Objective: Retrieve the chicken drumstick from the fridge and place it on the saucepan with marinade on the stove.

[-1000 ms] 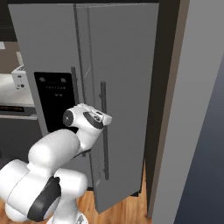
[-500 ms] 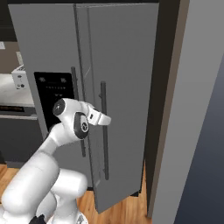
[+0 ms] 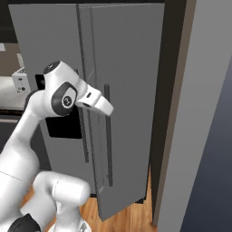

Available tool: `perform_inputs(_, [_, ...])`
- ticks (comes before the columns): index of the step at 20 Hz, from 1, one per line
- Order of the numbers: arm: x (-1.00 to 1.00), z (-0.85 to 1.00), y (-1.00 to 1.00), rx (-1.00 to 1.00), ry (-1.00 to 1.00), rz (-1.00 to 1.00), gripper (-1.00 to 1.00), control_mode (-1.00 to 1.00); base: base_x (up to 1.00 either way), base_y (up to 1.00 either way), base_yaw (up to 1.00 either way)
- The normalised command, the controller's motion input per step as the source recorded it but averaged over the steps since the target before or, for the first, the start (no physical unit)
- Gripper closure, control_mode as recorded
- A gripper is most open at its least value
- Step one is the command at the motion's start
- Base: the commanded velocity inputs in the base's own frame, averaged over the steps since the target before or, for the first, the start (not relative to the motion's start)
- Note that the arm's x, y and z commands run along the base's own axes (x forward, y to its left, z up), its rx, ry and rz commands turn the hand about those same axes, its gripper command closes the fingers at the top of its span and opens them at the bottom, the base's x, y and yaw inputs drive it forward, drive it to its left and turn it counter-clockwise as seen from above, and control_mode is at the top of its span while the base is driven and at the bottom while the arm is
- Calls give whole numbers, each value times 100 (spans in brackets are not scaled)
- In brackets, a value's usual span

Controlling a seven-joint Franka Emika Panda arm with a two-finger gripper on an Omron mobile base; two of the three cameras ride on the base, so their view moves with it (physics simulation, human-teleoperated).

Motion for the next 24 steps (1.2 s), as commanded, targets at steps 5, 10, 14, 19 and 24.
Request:
perform_inputs(5, [-2, 0, 0, 0, 0, 0, -100, -100, 0, 0, 0])
perform_inputs(10, [-25, -4, 66, -4, -11, 9, -100, -100, 0, 0, 0])
perform_inputs(14, [-22, 0, 100, 0, -5, 9, -100, -100, 0, 0, 0])
perform_inputs(19, [-23, 0, 100, -2, -5, 7, -100, -100, 0, 0, 0])
perform_inputs(24, [-2, 3, 94, -1, -12, 2, -100, -100, 0, 0, 0])
